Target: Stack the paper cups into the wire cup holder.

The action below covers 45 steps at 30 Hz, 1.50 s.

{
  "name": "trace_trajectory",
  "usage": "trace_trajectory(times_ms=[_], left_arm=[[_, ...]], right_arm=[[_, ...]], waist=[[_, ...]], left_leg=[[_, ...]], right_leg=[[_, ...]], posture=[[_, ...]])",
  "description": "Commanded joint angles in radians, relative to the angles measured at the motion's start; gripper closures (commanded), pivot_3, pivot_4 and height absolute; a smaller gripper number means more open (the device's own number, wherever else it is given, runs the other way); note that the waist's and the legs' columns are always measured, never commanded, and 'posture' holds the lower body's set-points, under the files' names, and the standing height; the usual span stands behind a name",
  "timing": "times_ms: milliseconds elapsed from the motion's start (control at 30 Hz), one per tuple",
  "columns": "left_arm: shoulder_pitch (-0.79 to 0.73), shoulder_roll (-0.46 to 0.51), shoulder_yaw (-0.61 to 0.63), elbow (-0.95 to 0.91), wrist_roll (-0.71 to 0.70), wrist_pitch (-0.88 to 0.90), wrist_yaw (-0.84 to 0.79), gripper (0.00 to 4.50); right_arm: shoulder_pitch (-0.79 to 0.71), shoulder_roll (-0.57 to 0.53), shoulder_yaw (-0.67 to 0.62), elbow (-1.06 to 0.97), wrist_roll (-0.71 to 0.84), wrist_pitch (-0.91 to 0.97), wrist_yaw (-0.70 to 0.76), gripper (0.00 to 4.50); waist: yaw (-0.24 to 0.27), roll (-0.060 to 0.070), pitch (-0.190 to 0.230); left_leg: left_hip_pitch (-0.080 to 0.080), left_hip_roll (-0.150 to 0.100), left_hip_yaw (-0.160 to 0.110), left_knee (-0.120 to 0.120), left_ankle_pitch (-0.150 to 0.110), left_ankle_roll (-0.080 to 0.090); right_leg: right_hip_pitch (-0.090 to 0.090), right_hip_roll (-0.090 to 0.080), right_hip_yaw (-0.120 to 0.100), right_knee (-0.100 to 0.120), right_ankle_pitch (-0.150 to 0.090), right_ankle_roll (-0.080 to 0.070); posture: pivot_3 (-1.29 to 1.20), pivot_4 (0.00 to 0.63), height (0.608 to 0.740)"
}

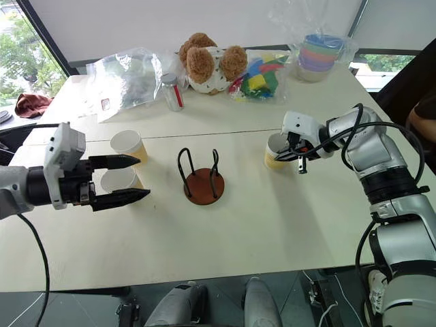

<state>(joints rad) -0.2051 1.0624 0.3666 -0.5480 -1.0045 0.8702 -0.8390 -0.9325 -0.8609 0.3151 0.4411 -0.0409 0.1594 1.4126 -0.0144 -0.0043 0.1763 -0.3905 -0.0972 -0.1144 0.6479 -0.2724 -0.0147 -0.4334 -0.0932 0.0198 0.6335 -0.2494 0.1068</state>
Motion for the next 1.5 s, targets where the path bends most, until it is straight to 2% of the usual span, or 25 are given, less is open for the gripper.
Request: trace_trajectory(times_ms=[33,233,333,467,667,1033,1267,1500], left_arm=[[0.013,0.025,0.043,-0.002,0.015,0.001,-0.009,0.00],[0.107,0.077,0.076,0.047,0.122,-0.039,-0.079,0.00],[0.136,0.075,0.092,0.038,0.141,-0.045,-0.093,0.00],[0.145,0.055,0.101,0.011,0.137,-0.038,-0.075,0.00],[0.161,0.026,0.114,-0.045,0.122,-0.013,-0.031,0.00],[0.148,0.026,0.121,-0.053,0.111,0.005,-0.007,0.00],[0.128,0.029,0.103,-0.037,0.119,0.000,-0.011,0.00],[0.082,0.022,0.056,-0.018,0.129,-0.006,-0.008,0.00]], right_arm=[[-0.102,-0.005,-0.007,0.021,-0.022,-0.054,0.043,4.47],[-0.459,0.052,-0.007,0.186,-0.018,-0.144,0.161,4.47],[-0.544,0.072,0.103,0.131,0.163,-0.124,0.202,4.47],[-0.550,0.093,0.215,0.047,0.356,-0.085,0.202,4.47],[-0.559,0.105,0.365,0.035,0.458,-0.179,0.202,4.47],[-0.631,0.200,0.423,0.097,0.518,-0.215,0.202,4.47],[-0.644,0.181,0.491,0.058,0.590,-0.193,0.202,4.47],[-0.657,0.251,0.539,0.163,0.552,-0.228,0.202,4.47]], waist=[[-0.004,0.000,0.000],[-0.022,0.005,0.003],[-0.027,0.004,0.003],[-0.028,0.002,0.002],[-0.021,0.003,0.002],[-0.028,0.003,0.002],[-0.026,0.003,0.002],[-0.030,0.003,0.002]], left_leg=[[0.000,0.000,0.000,0.000,0.000,0.000],[0.000,0.001,0.003,-0.002,0.000,-0.001],[0.000,0.005,0.002,-0.002,-0.002,-0.004],[0.000,0.006,0.002,0.000,-0.004,-0.005],[-0.001,0.005,0.002,0.001,-0.004,-0.005],[-0.001,0.006,0.005,0.001,-0.004,-0.005],[-0.001,0.006,0.005,0.002,-0.004,-0.005],[-0.001,0.006,0.005,0.002,-0.004,-0.005]], right_leg=[[0.000,0.000,0.000,0.000,0.000,0.000],[-0.004,0.002,0.004,0.003,0.000,0.000],[-0.004,0.006,0.003,0.002,0.000,0.000],[-0.003,0.006,0.003,0.001,0.000,0.000],[-0.004,0.005,0.003,0.002,0.000,0.000],[-0.010,0.005,0.003,0.012,0.000,-0.001],[-0.010,0.005,0.003,0.012,0.000,-0.001],[-0.011,0.005,0.003,0.013,0.000,-0.001]], posture=[[0.00,0.150,0.740],[0.00,0.150,0.740],[0.00,0.150,0.740],[0.00,0.150,0.740],[0.00,0.150,0.740],[0.00,0.150,0.740],[0.00,0.150,0.740],[0.00,0.150,0.740]])
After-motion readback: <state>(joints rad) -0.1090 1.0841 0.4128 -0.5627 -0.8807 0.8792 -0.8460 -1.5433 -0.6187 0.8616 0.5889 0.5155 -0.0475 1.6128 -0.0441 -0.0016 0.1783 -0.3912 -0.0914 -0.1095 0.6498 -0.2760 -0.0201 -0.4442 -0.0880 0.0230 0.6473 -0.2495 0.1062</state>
